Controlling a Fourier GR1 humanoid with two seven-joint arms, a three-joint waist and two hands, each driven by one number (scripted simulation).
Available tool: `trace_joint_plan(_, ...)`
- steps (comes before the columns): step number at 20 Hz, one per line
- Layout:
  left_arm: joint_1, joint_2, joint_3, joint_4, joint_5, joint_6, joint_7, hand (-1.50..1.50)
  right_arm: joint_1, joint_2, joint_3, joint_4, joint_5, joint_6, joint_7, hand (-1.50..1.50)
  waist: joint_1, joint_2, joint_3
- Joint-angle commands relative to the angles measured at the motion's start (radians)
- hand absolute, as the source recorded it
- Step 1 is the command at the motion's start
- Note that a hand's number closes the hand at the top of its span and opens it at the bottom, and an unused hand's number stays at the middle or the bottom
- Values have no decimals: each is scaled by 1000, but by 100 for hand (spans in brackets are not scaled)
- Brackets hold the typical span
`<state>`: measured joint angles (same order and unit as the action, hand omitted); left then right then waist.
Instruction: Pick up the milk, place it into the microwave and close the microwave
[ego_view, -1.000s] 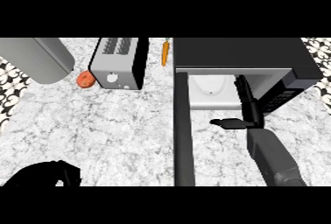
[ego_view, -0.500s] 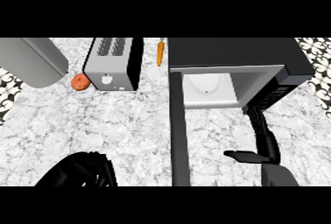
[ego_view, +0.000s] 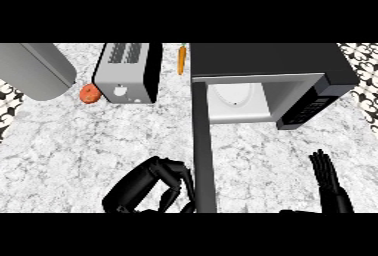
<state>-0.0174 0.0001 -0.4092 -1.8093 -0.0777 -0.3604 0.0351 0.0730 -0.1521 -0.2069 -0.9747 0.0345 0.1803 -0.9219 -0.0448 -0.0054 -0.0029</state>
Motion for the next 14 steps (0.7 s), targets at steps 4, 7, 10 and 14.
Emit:
trace_joint_plan(4, -123, 0, -179, 315, -115, 155, -132, 150, 248, -43, 16, -316, -47, 78, 31, -150, 11, 5, 1)
trace_joint_plan(7, -152, 0, -290, 480, -104, 299, -220, 150, 302, -62, 33, -369, -22, 80, -14, -150, 2, 7, 0)
trace_joint_plan(10, -242, 0, -369, 607, -92, 458, -297, 150, 315, -58, 54, -463, -70, 123, 40, -150, -6, 9, 0)
trace_joint_plan(14, -322, 0, -442, 690, 62, 615, -391, 150, 360, -93, 44, -572, -159, 193, 71, -150, -27, 13, -1)
